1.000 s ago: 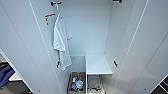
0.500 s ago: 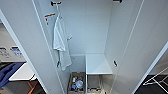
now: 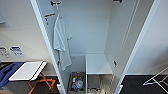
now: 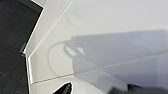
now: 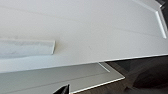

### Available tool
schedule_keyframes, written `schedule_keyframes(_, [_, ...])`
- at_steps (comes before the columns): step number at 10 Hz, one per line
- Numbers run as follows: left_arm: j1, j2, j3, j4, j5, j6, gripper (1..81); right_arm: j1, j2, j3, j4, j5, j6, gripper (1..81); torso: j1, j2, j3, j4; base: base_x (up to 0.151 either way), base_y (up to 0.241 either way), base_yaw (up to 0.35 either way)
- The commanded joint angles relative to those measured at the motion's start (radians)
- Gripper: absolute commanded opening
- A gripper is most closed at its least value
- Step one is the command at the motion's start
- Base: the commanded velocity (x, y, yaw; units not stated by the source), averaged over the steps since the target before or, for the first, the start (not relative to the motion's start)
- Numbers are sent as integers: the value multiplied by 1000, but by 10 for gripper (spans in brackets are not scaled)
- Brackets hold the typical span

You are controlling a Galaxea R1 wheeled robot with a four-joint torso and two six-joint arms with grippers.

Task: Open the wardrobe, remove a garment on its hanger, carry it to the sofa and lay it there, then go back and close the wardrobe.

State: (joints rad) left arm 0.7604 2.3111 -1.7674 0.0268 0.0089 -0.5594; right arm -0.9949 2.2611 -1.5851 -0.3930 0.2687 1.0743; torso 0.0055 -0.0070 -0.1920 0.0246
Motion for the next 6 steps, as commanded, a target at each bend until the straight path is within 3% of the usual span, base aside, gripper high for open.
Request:
schedule_keyframes(1, [-48, 102, -15, 59, 124, 21, 811, 93, 100, -28, -84, -5, -4, 811, 0, 0, 0, 0, 0, 0, 0])
schedule_keyframes(4, [-7, 206, -86, 64, 146, 22, 811, 165, 260, -151, -115, -11, -4, 811, 0, 0, 0, 0, 0, 0, 0])
schedule_keyframes(6, [70, 255, -150, 139, 146, 21, 811, 189, 300, -213, -112, -11, -4, 811, 0, 0, 0, 0, 0, 0, 0])
